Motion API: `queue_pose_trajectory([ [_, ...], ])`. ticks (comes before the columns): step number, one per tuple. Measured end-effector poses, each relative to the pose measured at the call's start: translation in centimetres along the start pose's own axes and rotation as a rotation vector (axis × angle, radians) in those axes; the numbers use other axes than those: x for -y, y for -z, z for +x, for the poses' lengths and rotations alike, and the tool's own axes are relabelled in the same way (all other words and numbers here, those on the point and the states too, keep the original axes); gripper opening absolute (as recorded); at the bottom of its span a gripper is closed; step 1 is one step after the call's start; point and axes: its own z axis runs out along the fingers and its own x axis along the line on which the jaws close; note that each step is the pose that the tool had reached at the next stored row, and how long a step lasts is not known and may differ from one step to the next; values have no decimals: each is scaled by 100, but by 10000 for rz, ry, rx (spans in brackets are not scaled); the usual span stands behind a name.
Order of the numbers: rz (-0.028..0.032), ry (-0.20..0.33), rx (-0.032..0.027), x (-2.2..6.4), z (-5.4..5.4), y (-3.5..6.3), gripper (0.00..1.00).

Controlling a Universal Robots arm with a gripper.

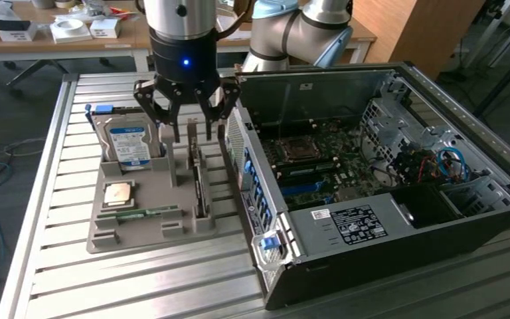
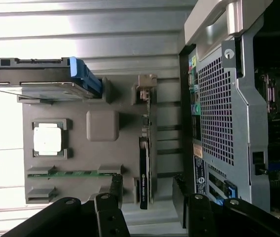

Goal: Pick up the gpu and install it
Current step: 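Pick up the gpu and move the gpu toward the slot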

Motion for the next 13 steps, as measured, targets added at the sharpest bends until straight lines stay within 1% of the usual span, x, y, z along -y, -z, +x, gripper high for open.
queue_pose_trajectory([
  [13, 1, 0, 0, 10, 6, -221, 53],
])
